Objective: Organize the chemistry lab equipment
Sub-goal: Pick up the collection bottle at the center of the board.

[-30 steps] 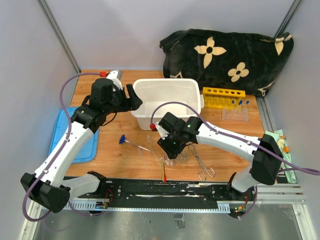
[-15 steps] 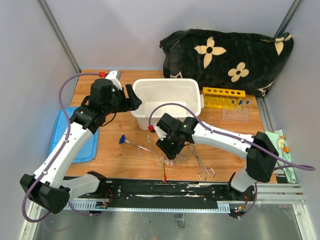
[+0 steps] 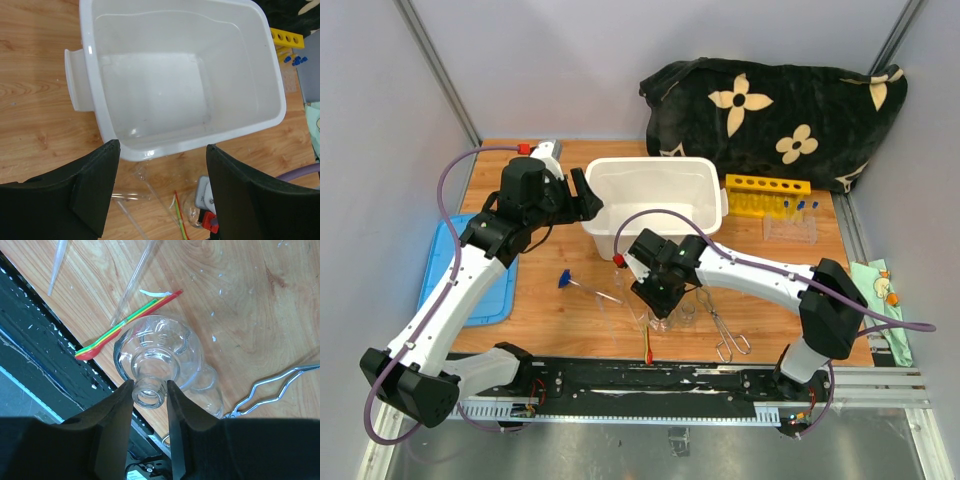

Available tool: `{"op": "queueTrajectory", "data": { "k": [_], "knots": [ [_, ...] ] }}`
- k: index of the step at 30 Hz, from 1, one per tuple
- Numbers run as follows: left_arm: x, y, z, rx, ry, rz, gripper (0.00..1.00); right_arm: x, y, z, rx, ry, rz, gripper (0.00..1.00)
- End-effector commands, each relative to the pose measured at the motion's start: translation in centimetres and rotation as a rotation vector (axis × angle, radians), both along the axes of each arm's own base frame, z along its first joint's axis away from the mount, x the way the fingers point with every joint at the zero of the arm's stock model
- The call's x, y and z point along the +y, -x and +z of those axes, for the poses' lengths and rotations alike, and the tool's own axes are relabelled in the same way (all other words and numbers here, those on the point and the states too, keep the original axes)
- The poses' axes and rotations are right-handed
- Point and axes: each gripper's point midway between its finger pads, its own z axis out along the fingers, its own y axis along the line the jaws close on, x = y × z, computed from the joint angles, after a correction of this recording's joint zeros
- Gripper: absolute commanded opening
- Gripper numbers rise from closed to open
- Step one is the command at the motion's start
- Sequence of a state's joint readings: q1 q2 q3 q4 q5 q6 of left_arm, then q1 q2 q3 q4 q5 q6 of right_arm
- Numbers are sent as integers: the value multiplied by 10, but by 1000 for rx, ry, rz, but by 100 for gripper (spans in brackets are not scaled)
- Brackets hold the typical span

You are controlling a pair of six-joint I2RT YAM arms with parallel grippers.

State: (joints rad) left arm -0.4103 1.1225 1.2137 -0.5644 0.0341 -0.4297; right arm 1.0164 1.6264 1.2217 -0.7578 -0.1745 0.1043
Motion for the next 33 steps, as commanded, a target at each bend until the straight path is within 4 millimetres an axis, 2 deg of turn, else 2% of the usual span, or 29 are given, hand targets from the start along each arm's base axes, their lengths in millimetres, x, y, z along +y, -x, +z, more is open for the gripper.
{"op": "queueTrajectory", "data": {
  "k": [1,5,11,14,16,20,22,27,33],
  "knots": [
    [1,2,20,-52,7,3,74,3,-2,1,-16,6,19,30],
    [1,0,21,-53,9,6,74,3,-4,3,-26,8,12,27],
    [0,-1,19,-49,6,2,74,3,-5,3,-28,12,15,31],
    [0,-1,19,-49,5,0,74,4,-6,4,-29,10,14,29],
    [0,-1,19,-49,6,2,74,4,-6,5,-31,7,15,23],
    [0,-2,19,-48,6,5,74,4,-8,11,-44,3,14,4],
    [0,-2,18,-46,3,8,74,4,-8,16,-51,1,16,0],
    [1,-5,17,-46,3,18,75,5,-12,37,-75,-12,12,1],
    [3,-7,8,-18,-2,46,75,10,-17,76,-103,-43,8,1]
  ]
}}
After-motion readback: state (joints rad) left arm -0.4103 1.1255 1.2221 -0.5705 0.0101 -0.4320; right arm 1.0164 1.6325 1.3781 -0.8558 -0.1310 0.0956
